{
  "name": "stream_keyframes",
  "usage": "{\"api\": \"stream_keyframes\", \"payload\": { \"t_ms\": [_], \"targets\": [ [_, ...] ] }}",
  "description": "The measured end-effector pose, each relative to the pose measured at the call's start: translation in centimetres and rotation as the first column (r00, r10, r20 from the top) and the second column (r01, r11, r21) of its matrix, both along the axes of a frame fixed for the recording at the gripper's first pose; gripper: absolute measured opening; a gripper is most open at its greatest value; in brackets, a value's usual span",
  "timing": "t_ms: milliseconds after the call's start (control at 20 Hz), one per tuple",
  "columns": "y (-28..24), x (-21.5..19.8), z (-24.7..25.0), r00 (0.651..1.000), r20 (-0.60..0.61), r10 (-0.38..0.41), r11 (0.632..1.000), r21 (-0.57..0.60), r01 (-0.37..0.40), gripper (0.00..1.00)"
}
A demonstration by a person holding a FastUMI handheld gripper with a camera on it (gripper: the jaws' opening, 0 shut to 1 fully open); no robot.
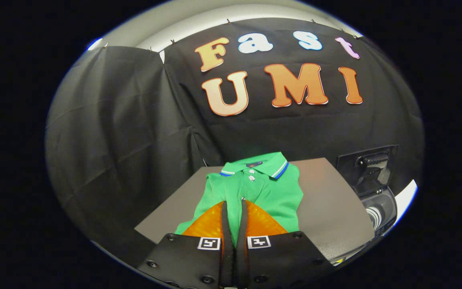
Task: Put the clothes into the washing machine and then close the washing machine lid.
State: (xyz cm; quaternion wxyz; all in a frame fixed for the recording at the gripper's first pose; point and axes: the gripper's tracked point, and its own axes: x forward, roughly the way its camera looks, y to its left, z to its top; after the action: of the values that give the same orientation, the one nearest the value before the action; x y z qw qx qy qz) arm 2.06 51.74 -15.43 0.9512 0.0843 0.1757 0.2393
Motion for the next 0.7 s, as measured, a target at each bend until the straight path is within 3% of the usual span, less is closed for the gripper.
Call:
{"api": "stream_keyframes", "payload": {
  "t_ms": [250, 700],
  "targets": [
    [-2.0, -1.6, 4.8, 0.995, 0.096, -0.005, 0.998, 0.069, -0.002, 0.11],
    [-8.7, -0.9, 11.5, 0.980, 0.199, -0.007, 0.990, 0.140, -0.022, 0.11]
  ]
}}
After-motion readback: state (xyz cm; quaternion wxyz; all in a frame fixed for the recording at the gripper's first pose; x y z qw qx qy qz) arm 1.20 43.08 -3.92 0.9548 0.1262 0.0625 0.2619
